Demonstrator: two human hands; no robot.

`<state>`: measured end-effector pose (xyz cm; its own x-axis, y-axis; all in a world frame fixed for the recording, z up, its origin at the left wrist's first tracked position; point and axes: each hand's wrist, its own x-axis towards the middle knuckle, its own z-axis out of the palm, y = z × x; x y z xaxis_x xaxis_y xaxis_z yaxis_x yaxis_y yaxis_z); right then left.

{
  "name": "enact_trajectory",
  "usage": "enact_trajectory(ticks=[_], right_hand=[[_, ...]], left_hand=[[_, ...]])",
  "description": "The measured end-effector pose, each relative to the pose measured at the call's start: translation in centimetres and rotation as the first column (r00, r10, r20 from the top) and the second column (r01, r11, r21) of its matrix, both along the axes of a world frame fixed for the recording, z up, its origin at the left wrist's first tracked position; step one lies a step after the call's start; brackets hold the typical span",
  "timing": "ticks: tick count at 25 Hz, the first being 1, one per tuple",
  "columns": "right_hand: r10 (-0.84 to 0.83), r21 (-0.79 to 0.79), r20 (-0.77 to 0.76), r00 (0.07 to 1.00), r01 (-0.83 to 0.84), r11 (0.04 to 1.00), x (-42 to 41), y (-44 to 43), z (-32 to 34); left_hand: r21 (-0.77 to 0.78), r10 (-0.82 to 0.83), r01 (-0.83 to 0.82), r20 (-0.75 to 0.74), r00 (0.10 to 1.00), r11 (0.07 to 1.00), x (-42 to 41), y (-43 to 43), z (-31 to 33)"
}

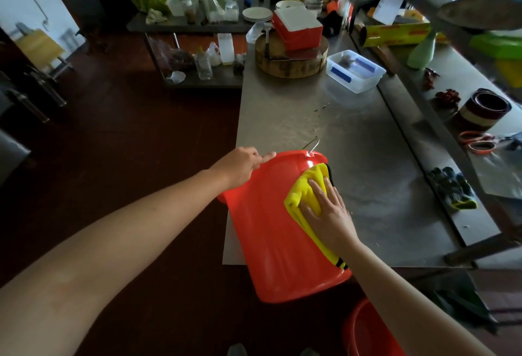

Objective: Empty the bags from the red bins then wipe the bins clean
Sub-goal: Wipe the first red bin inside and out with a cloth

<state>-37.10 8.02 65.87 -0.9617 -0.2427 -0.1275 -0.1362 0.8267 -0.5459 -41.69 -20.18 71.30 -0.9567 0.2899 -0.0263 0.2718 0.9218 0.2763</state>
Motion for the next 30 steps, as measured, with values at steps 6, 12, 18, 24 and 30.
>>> enact_trajectory(ticks=[6,12,18,24,30], right_hand=[[0.384,0.418,-0.233,0.893,-0.265,0.869,3.6,-6.8,0.4],[0.457,0.377,-0.296,0.839,-0.337,0.863,2.0,-6.4,-0.3],[-0.036,-0.053,0.028,0.999,0.038,0.998,-3.1,-0.1,-0.8],[-0.135,-0.11,0.145,0.98,0.151,0.982,-2.9,0.0,-0.5],[0.434,0.416,-0.274,0.858,-0.301,0.858,5.0,-6.7,-0.9]], left_hand=[[-0.057,-0.03,0.033,0.049,0.998,0.998,-1.5,0.8,0.8],[-0.03,-0.028,0.028,0.018,0.999,0.999,-1.3,-1.5,0.2],[0.037,0.008,-0.007,-0.035,0.999,0.999,-0.8,-2.1,-0.5],[0.016,0.049,-0.048,-0.039,0.998,0.999,-0.7,-1.8,-0.5],[-0.024,0.024,-0.026,-0.067,0.997,0.999,-0.9,-1.9,-0.6]])
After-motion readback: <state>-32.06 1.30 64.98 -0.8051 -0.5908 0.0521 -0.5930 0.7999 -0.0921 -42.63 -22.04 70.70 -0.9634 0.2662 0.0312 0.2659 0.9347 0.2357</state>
